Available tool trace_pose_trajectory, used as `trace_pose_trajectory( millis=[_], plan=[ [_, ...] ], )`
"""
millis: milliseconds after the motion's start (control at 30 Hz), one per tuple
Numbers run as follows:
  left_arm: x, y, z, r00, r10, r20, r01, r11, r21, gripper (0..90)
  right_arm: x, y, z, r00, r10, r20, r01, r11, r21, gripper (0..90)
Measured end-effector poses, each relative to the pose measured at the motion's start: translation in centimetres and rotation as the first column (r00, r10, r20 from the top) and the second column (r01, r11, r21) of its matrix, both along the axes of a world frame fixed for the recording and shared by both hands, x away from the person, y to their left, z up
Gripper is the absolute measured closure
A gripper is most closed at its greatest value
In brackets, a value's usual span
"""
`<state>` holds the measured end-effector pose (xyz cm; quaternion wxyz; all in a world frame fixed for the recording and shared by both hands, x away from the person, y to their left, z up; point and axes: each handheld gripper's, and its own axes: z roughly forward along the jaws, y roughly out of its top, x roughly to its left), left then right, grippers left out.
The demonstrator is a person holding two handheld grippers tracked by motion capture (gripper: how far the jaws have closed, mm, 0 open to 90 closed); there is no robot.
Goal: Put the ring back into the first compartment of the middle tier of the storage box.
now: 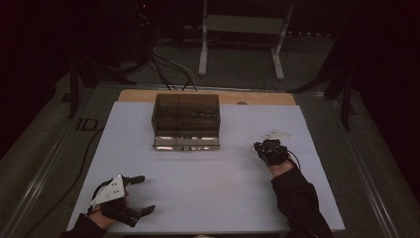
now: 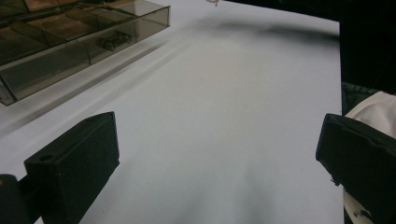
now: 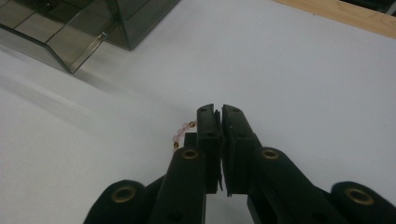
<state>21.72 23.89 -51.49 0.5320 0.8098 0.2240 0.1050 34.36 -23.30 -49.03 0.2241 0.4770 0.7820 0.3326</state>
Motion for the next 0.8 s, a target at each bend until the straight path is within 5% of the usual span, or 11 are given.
trace_pose_trajectory(
  millis=[800],
  plan=[
    [-0.1, -0.1, 0.0, 1.0000, 0.001, 0.002, -0.001, 1.0000, 0.009, 1.0, 0.0, 1.4, 1.7, 0.9991, 0.037, 0.020, -0.038, 0.999, 0.024, 86.6]
  ],
)
